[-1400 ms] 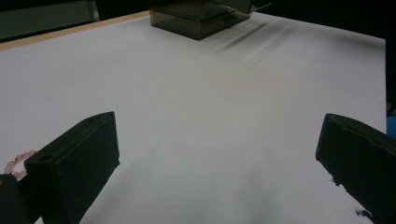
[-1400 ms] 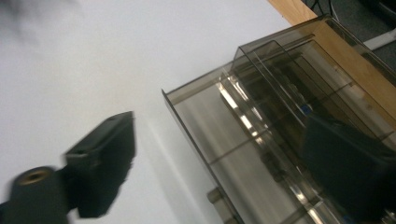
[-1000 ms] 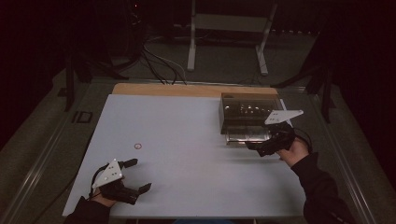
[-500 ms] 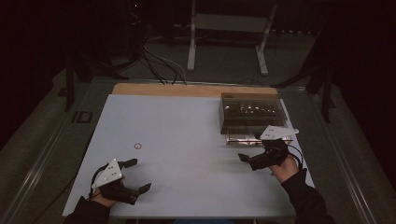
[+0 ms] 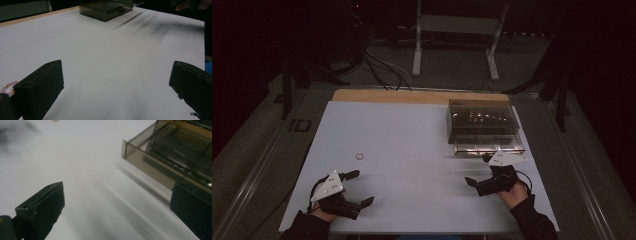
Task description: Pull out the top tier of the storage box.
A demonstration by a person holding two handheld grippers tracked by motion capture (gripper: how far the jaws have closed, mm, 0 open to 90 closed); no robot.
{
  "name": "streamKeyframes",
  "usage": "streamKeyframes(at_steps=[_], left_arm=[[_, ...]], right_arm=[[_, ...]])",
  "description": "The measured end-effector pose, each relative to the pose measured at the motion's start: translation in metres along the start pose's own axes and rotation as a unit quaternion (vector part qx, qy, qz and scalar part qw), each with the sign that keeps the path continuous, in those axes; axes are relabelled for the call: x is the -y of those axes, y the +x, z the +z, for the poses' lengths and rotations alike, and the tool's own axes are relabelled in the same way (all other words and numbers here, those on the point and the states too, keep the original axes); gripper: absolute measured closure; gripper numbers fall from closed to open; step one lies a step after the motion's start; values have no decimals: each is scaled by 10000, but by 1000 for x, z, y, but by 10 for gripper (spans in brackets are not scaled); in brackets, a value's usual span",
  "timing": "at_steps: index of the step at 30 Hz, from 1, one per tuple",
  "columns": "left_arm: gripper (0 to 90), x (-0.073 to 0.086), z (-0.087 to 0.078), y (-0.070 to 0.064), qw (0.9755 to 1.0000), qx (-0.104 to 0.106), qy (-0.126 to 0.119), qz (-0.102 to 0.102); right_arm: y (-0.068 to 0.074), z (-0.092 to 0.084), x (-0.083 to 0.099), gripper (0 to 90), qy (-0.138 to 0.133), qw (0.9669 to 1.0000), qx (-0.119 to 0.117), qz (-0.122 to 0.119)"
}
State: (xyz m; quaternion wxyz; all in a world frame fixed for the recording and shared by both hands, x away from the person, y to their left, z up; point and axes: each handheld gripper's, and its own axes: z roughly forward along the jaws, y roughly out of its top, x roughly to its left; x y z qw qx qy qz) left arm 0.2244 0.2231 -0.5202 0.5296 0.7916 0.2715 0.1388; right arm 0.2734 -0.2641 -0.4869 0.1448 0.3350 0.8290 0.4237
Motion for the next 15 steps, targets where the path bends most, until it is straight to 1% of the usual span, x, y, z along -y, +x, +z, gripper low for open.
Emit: streamKeyframes(at_steps=[3,5,8,10,12,15], left_arm=[[10,0,0,0,10000,3,1,-2],[10,0,0,0,10000,3,5,0],[10,0,0,0,10000,3,11,1],[10,0,0,0,10000,0,14,-7],[10,0,0,0,10000,-4,22,-4],[10,1,1,0,10000,-2,30,-5]], right_arm=[[0,1,4,0,-13,10000,35,73],[1,3,8,0,9,9999,-10,127],[2,3,14,0,6,9998,41,202],[2,3,18,0,-50,9997,121,225],[1,2,23,0,-69,9995,130,285],[0,1,29,0,-54,9991,192,380]])
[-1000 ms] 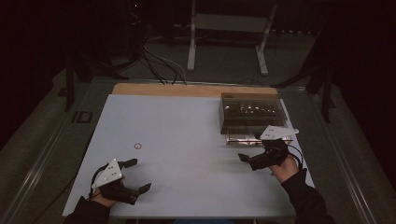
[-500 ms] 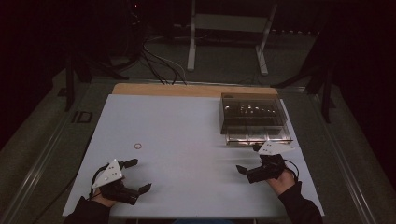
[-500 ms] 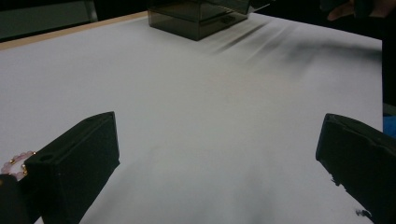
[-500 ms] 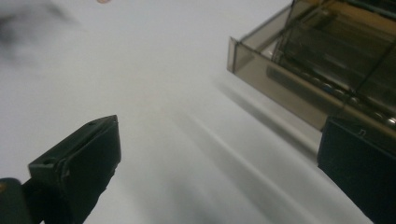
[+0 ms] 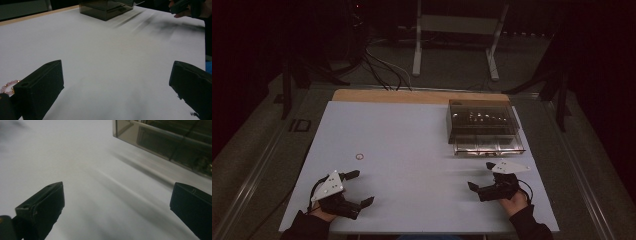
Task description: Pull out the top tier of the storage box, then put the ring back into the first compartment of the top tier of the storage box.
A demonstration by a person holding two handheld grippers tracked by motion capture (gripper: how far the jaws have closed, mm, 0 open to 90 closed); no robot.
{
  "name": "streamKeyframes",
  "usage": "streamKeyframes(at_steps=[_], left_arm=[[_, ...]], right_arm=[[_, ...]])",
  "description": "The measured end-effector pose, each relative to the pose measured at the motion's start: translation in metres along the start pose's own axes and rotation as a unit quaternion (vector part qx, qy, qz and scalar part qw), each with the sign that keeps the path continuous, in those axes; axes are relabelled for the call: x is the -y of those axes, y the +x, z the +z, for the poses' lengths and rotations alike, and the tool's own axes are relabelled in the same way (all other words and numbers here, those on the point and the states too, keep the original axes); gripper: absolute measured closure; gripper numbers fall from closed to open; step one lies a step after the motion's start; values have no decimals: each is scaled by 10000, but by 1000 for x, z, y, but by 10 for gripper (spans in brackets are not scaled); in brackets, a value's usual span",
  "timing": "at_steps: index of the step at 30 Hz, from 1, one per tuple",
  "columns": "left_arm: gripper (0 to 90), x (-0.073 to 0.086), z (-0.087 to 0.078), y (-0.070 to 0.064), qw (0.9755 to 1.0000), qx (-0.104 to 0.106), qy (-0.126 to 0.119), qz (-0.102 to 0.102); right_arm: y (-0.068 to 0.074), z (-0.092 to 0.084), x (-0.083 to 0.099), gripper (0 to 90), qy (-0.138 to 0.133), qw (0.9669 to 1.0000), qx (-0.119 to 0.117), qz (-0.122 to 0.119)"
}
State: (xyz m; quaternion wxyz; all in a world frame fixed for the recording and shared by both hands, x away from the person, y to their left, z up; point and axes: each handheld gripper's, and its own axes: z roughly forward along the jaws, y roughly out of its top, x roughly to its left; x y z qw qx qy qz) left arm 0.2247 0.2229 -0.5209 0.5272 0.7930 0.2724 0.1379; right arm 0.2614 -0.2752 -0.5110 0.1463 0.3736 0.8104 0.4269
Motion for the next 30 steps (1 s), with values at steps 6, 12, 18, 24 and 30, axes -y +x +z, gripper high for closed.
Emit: streamKeyframes(at_steps=[6,12,18,24,30], left_arm=[[10,0,0,0,10000,6,16,9],[10,0,1,-1,10000,10,45,34],[10,0,1,-1,10000,16,54,33],[10,0,3,-1,9999,27,85,97],[10,-1,2,-2,9999,79,70,115]], right_arm=[[1,4,6,0,127,9997,222,-50],[2,9,8,0,165,9998,118,-55],[3,8,8,0,184,9997,123,-125],[4,8,8,0,186,9997,95,-157],[5,9,8,0,199,9996,61,-192]])
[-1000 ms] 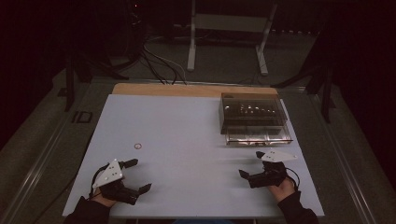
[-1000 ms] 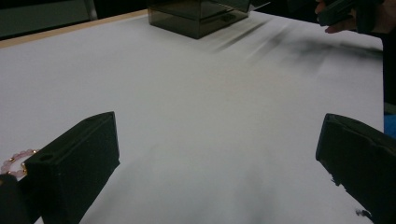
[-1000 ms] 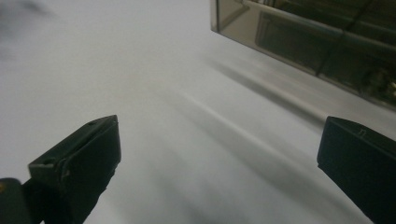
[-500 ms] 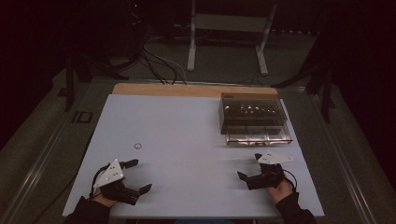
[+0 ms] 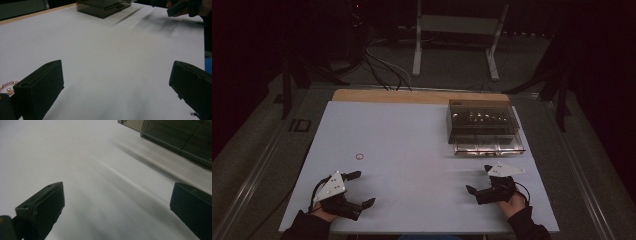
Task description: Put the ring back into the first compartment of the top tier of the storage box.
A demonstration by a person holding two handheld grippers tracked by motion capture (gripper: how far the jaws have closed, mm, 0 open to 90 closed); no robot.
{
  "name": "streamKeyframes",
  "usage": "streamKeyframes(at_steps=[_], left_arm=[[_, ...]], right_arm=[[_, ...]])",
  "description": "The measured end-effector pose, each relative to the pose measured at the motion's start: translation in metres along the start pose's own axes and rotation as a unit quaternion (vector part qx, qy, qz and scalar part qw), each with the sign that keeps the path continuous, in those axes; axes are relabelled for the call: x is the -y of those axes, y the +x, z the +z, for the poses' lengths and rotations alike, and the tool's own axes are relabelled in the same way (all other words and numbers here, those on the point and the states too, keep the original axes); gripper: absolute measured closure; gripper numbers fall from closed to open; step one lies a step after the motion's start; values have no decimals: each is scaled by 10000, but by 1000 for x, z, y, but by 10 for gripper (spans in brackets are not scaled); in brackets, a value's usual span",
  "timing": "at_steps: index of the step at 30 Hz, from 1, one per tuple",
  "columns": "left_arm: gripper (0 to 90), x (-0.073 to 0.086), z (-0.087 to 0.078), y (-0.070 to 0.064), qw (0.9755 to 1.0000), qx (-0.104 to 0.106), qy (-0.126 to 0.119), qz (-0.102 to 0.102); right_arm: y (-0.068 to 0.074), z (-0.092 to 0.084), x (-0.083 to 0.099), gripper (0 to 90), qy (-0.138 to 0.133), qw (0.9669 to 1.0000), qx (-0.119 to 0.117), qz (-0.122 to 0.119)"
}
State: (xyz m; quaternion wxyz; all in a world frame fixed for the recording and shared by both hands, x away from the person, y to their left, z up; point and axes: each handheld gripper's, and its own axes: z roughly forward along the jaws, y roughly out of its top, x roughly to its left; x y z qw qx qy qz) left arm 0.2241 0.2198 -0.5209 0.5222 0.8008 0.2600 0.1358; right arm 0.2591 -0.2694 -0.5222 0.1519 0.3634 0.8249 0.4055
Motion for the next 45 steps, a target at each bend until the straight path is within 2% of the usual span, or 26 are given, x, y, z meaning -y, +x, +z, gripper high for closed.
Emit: streamKeyframes(at_steps=[6,9,12,18,19,24,25,26,27,30,34,35,39,40,42,43,45], left_arm=[[10,-5,-1,-1,10000,77,-14,13],[10,-11,-2,-2,9997,216,-25,69],[10,-15,-3,-1,9997,223,-70,84],[10,-24,-7,3,9998,86,-129,115],[10,-27,-9,5,9998,3,-155,89],[10,-33,-14,9,9997,-61,-249,-12],[10,-37,-17,14,9992,-159,-342,-89],[10,-37,-17,14,9992,-159,-342,-89],[10,-39,-18,17,9988,-316,-372,-83],[10,-42,-19,20,9981,-430,-425,-94],[10,-49,-22,28,9957,-760,-510,-146],[10,-49,-22,28,9957,-760,-510,-146],[10,-52,-21,38,9927,-1090,-448,-253],[10,-52,-21,38,9927,-1090,-448,-253],[10,-53,-20,43,9909,-1234,-431,-311],[10,-53,-18,48,9884,-1423,-353,-394],[10,-53,-16,54,9859,-1581,-260,-478]], right_arm=[[0,0,-1,0,-36,10000,-23,1],[0,-1,-2,0,-76,10000,1,-10],[0,-2,-2,0,-95,10000,17,-20],[0,-1,-2,0,-103,9999,3,-19],[1,-2,-2,0,-101,9999,19,-36],[1,-2,-3,0,-105,9999,15,-26],[1,-2,-3,0,-115,9999,16,-34],[1,-2,-3,0,-115,9999,16,-34],[1,-2,-3,0,-125,9999,13,-38],[1,-2,-3,0,-115,9999,11,-43],[0,-4,-3,0,-140,9999,28,-45],[0,-4,-3,0,-146,9999,34,-34],[0,-4,-3,0,-149,9999,32,-22],[0,-4,-3,0,-149,9999,32,-22],[0,-4,-4,0,-138,9999,17,-41],[0,-4,-4,0,-111,9999,11,-43],[0,-3,-4,0,-117,9999,8,-49]])
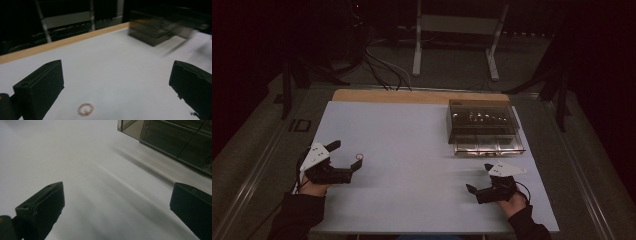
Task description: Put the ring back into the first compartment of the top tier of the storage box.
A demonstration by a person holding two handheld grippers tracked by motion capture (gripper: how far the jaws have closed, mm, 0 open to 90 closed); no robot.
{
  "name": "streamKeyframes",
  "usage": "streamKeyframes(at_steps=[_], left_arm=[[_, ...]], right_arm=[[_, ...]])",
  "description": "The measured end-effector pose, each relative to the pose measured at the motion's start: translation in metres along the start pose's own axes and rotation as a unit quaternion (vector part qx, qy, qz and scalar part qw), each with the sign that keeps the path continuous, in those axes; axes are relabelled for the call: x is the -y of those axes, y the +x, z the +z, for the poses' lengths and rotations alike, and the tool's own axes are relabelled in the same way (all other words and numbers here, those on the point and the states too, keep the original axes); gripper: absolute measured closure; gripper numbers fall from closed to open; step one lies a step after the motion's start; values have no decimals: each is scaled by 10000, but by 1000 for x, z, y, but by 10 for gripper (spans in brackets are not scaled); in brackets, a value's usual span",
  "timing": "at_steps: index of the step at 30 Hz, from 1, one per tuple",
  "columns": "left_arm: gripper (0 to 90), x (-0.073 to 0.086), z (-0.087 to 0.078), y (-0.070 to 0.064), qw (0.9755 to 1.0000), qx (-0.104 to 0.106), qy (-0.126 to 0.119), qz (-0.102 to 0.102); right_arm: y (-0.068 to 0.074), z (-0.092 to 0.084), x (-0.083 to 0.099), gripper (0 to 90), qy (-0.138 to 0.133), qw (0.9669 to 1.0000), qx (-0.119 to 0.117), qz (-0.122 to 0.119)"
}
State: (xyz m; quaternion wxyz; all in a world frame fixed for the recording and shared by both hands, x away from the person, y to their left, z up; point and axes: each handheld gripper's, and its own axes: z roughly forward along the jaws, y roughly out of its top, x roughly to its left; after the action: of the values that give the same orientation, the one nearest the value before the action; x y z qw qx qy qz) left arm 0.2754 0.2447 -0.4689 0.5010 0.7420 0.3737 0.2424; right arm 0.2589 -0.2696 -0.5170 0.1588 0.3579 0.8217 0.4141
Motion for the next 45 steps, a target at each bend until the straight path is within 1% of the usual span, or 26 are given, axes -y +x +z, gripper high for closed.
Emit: streamKeyframes(at_steps=[1,4,5,10,13,16,17,19,20,22,23,24,25,26,28,29,30,32,34,35,36,38,41,42,43,45], left_arm=[[10,0,0,0,10000,0,0,0],[10,1,5,6,9998,-149,100,-94],[10,2,8,8,9995,-241,177,-113],[11,5,18,16,9980,-494,348,-208],[11,7,23,20,9969,-558,447,-331],[11,9,29,24,9961,-620,460,-417],[11,9,32,25,9951,-761,501,-389],[11,10,33,26,9949,-755,526,-410],[11,10,35,28,9946,-719,573,-479],[11,12,39,30,9933,-666,766,-550],[11,13,43,31,9914,-673,927,-630],[11,14,45,32,9905,-648,1016,-667],[11,14,45,32,9905,-648,1016,-667],[11,14,47,32,9887,-694,1137,-685],[11,16,49,33,9882,-666,1198,-690],[31,18,52,33,9867,-719,1287,-690],[73,18,52,33,9867,-719,1287,-690],[88,19,54,34,9846,-826,1383,-686],[160,20,55,34,9842,-858,1415,-634],[160,21,55,34,9833,-943,1436,-594],[189,21,56,34,9834,-909,1453,-598],[330,23,57,36,9831,-816,1526,-595],[412,26,59,37,9818,-784,1640,-556],[412,28,60,37,9819,-763,1657,-511],[465,30,61,37,9815,-722,1710,-470],[481,30,62,37,9809,-741,1741,-459]], right_arm=[[0,0,0,0,0,10000,0,0],[0,0,0,0,-20,10000,7,10],[0,0,0,0,-20,10000,7,10],[0,0,0,0,2,10000,6,6],[0,0,0,0,-6,10000,4,15],[0,0,0,0,-2,10000,-3,18],[0,0,0,0,1,10000,-6,11],[0,0,0,0,0,10000,-13,15],[0,0,0,0,-1,10000,-11,12],[0,0,0,0,3,10000,-11,1],[0,0,1,0,1,10000,-13,3],[0,0,1,0,0,10000,-15,8],[0,0,1,0,0,10000,-15,8],[0,0,1,0,-2,10000,-18,16],[0,0,1,0,-5,10000,-19,20],[0,0,1,0,-5,10000,-19,15],[0,0,1,0,-5,10000,-19,15],[0,0,1,0,-2,10000,-19,14],[0,0,1,0,-2,10000,-17,13],[0,0,0,0,-1,10000,-17,15],[0,0,1,0,0,10000,-19,13],[0,0,1,0,1,10000,-18,12],[0,-1,0,0,-4,10000,-18,15],[0,-1,0,0,-4,10000,-18,15],[0,0,1,0,1,10000,-20,16],[0,0,1,0,2,10000,-21,20]])
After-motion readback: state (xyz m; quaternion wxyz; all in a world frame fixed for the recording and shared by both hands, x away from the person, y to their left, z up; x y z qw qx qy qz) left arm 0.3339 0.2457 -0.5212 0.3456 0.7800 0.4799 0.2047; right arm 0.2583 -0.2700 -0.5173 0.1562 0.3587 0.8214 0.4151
